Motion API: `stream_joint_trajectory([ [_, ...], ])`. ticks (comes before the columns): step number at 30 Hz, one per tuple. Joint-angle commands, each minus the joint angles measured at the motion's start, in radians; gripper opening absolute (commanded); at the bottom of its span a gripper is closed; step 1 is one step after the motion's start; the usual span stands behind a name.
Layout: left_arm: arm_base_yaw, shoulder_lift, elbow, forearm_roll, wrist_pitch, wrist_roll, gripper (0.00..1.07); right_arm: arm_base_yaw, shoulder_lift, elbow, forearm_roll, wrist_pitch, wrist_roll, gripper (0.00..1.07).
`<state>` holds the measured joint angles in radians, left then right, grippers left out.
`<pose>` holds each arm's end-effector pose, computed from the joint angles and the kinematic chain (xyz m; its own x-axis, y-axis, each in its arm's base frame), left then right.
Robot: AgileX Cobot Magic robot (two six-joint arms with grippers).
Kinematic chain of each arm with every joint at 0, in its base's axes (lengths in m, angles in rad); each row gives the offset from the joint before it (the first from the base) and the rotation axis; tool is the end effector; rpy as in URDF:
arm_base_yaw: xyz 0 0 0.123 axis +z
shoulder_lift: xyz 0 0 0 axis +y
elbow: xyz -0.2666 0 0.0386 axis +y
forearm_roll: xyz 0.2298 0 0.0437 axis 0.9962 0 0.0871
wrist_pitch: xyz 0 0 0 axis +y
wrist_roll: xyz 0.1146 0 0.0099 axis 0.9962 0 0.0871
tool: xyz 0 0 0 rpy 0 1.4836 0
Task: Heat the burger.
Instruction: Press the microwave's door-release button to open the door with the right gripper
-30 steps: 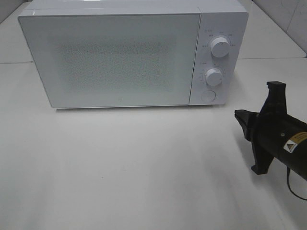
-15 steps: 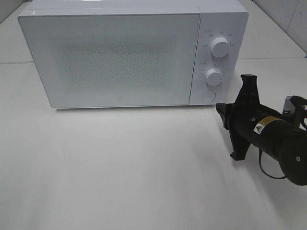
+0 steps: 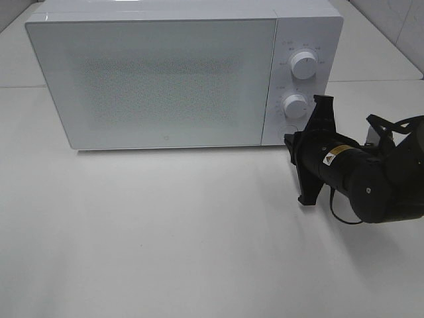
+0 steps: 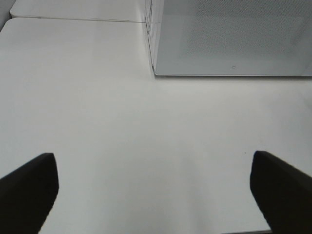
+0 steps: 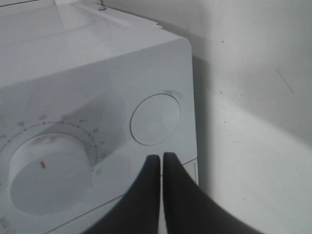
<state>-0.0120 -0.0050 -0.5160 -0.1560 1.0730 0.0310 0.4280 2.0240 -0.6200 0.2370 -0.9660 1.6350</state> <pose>0.0126 -0.0159 0.2619 -0.4491 -0.0381 -0.8927 0.1146 0.9884 -0.0999 0.3168 0.1201 0.0861 -0.1736 0.9776 0.1189 0.3659 -0.0480 0.9294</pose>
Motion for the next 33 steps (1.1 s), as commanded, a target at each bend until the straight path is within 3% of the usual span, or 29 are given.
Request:
stream_joint_trajectory([
  [1, 0.002, -0.014, 0.000, 0.003, -0.005, 0.001, 1.00, -0.011, 0.013, -0.026, 0.002, 0.015, -0.015, 0.00],
  [24, 0.002, -0.014, 0.000, 0.003, -0.005, 0.001, 1.00, -0.044, 0.075, -0.171, 0.082, 0.078, -0.134, 0.00],
  [33, 0.002, -0.014, 0.000, 0.003, -0.005, 0.001, 1.00, -0.044, 0.094, -0.193, 0.103, -0.102, -0.133, 0.00],
])
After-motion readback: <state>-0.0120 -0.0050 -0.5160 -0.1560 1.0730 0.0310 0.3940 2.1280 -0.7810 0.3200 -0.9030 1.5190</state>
